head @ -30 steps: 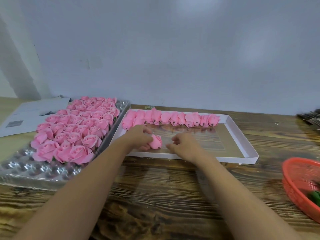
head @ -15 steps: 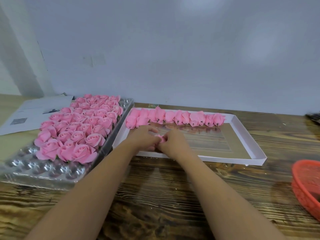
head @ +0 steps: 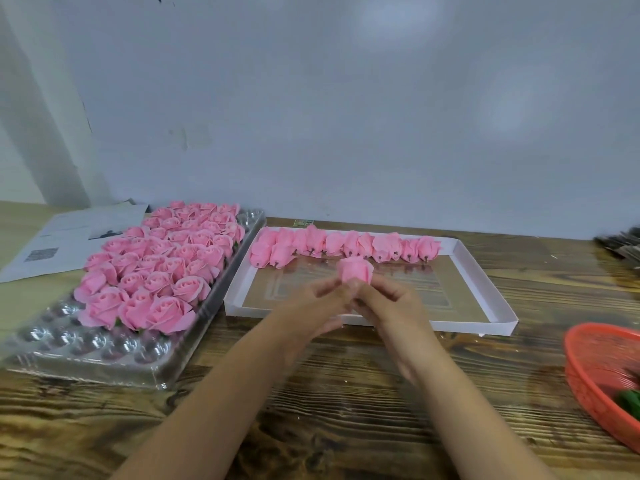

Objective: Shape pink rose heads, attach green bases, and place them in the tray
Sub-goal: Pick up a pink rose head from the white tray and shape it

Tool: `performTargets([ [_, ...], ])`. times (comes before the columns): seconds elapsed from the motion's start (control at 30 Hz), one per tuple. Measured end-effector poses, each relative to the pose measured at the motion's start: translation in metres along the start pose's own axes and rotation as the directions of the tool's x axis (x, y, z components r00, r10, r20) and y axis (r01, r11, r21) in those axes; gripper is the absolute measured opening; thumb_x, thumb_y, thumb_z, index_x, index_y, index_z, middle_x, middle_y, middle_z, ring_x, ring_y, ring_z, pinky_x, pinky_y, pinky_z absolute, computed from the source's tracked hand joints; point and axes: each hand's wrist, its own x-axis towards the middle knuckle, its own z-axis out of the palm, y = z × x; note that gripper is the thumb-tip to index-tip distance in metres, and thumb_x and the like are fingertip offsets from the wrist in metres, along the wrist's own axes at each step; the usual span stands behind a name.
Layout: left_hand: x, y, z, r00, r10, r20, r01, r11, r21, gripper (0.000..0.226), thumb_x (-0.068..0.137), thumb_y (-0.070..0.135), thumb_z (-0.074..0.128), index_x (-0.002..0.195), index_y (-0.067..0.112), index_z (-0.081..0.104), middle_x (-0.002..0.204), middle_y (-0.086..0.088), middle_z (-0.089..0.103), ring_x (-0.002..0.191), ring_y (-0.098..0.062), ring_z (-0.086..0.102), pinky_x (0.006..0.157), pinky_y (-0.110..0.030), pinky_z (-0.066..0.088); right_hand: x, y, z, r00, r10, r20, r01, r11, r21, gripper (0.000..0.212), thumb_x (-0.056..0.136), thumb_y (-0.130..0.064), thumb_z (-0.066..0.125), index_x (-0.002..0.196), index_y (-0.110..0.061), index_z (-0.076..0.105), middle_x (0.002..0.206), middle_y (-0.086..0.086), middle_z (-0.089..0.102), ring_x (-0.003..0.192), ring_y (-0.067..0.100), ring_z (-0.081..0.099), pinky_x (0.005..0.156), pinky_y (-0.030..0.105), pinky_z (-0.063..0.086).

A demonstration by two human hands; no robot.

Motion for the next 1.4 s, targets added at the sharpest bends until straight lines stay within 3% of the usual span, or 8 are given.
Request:
performTargets([
  [0.23,-0.002,-0.013,0.034,0.986,0.145,-0.086,-0.159,0.970,-0.186,0.027,0.083,0.023,0.080,0.109,0.018,0.073,0.104,-0.009,0.077,0.099,-0.022,0.073,0.088,-0.034,0.057,-0.024,0.013,0.009,0.947,-0.319,0.043,0.319,0.908,-0.272,0.040,0.090,0.005,0.062,0.111,-0.027,0.074,0.102,-0.003,0.076,0.097,0.016,0.071,0.082,0.030,0.059],
  [0.5,-0.011,-0.017,0.025,0.984,0.179,-0.025,-0.181,0.966,-0.185,0.023,0.081,0.022,0.075,0.103,0.025,0.079,0.115,-0.005,0.075,0.107,-0.020,0.070,0.090,-0.036,0.059,-0.031,0.016,0.004,0.960,-0.240,0.143,0.268,0.934,-0.235,0.026,0.094,-0.004,0.066,0.110,-0.021,0.076,0.103,0.006,0.077,0.100,0.027,0.072,0.089,0.053,0.057],
  [0.7,-0.011,-0.020,0.026,0.982,0.182,-0.049,-0.187,0.973,-0.137,0.015,0.089,0.016,0.076,0.102,0.022,0.078,0.120,0.001,0.074,0.114,-0.021,0.068,0.101,-0.047,0.055,-0.033,0.013,0.005,0.952,-0.263,0.155,0.293,0.929,-0.225,0.038,0.093,0.001,0.064,0.114,-0.028,0.076,0.110,-0.001,0.076,0.106,0.019,0.071,0.092,0.037,0.057],
  [0.8,-0.011,-0.021,0.025,0.986,0.162,-0.049,-0.166,0.982,-0.086,0.032,0.086,0.031,0.073,0.115,0.018,0.075,0.119,0.002,0.074,0.116,-0.015,0.067,0.102,-0.040,0.054,-0.032,0.013,0.003,0.949,-0.267,0.170,0.305,0.912,-0.273,0.037,0.093,0.004,0.062,0.119,-0.020,0.073,0.112,-0.003,0.075,0.110,0.017,0.069,0.097,0.041,0.055],
  [0.87,-0.011,-0.022,0.026,0.987,0.151,-0.049,-0.155,0.983,-0.102,0.040,0.084,0.040,0.072,0.117,0.018,0.074,0.117,-0.003,0.075,0.116,-0.018,0.068,0.102,-0.038,0.054,-0.032,0.014,0.003,0.949,-0.261,0.177,0.306,0.901,-0.308,0.040,0.094,0.005,0.062,0.124,-0.021,0.069,0.113,-0.005,0.075,0.109,0.011,0.068,0.095,0.029,0.054],
  [1.07,-0.008,-0.023,0.032,0.993,0.045,-0.110,-0.085,0.918,-0.388,0.036,0.082,0.048,0.074,0.096,0.014,0.075,0.095,-0.012,0.071,0.088,-0.024,0.066,0.077,-0.030,0.056,-0.035,0.030,0.010,0.965,-0.246,0.096,0.264,0.880,-0.395,0.070,0.084,-0.013,0.076,0.125,-0.060,0.044,0.103,-0.014,0.071,0.089,0.011,0.070,0.077,0.018,0.055],
  [1.23,-0.010,-0.025,0.039,0.994,-0.089,-0.056,0.030,0.752,-0.659,0.054,0.085,0.044,0.072,0.120,0.003,0.072,0.114,-0.016,0.074,0.100,-0.023,0.074,0.078,-0.032,0.061,-0.039,0.034,0.013,0.905,-0.421,0.067,0.382,0.731,-0.565,0.052,0.087,-0.022,0.071,0.122,-0.055,0.051,0.110,-0.029,0.067,0.100,-0.003,0.067,0.078,0.010,0.052],
  [1.4,-0.006,-0.025,0.039,0.993,-0.096,-0.063,0.020,0.686,-0.728,0.035,0.082,0.045,0.071,0.090,0.013,0.080,0.118,-0.010,0.075,0.093,-0.019,0.076,0.069,-0.033,0.062,-0.040,0.036,0.015,0.881,-0.468,0.066,0.386,0.631,-0.673,0.049,0.088,-0.021,0.071,0.127,-0.046,0.054,0.110,-0.027,0.066,0.104,-0.006,0.063,0.085,0.009,0.048],
])
